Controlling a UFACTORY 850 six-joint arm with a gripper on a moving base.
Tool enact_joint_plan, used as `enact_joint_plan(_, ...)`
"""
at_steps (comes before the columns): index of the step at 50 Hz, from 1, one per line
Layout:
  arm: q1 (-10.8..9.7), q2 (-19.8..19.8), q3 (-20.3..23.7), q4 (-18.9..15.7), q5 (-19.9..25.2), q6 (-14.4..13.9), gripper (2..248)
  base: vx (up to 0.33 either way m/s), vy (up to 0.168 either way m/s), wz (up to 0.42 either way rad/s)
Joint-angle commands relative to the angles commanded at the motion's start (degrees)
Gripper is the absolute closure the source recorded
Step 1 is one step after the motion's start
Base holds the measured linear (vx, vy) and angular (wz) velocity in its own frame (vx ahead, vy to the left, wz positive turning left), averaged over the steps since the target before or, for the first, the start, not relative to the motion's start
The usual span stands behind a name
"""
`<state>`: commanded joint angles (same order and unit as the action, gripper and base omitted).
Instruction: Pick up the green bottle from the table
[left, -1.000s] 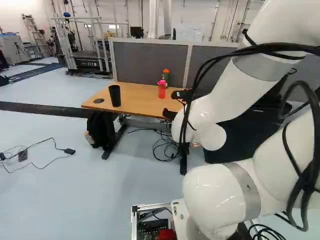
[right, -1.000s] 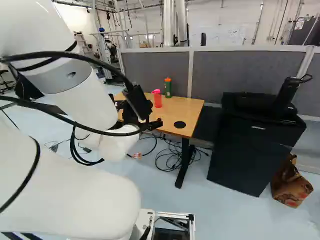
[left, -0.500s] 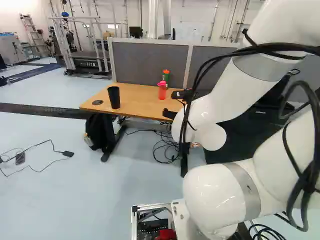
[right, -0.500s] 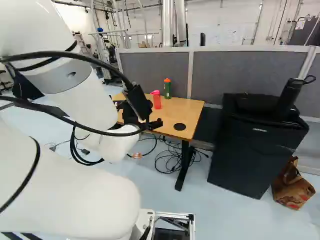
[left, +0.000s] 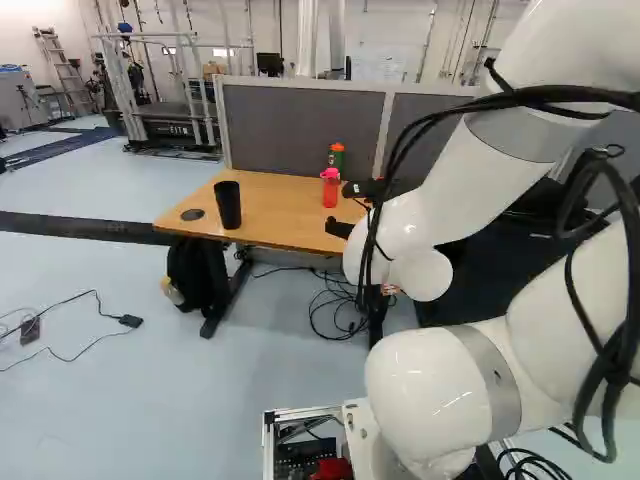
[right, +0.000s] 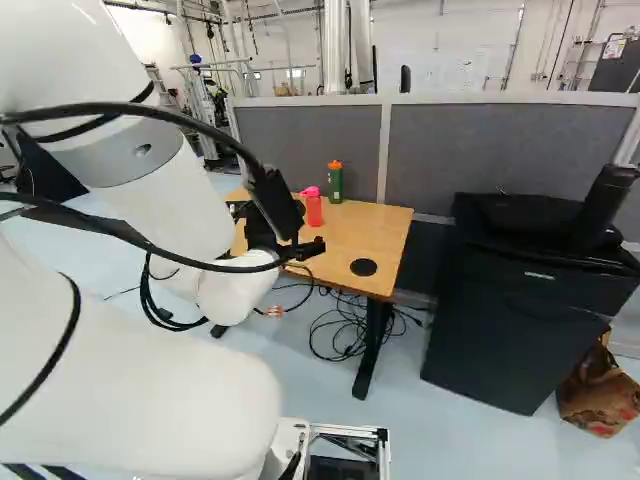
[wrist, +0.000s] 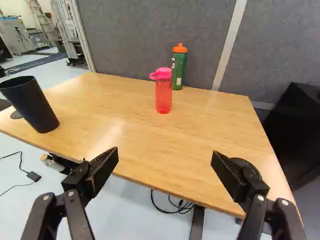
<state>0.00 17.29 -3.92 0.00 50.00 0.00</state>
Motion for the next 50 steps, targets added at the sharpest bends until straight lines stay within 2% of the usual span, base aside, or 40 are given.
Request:
enact_joint_plan(46,0.0,0.0,0.0,0.0,0.0,0.0,3,0.17,0.003,-0.014)
enact_joint_plan(47,0.0,-2.0,-1.6,0.0,0.0,0.0,3,0.152,0.006,-0.016)
enact_joint_plan(50,0.0,-3.1,-2.6,0.0,0.0,0.0,3,0.087,0.008,0.002)
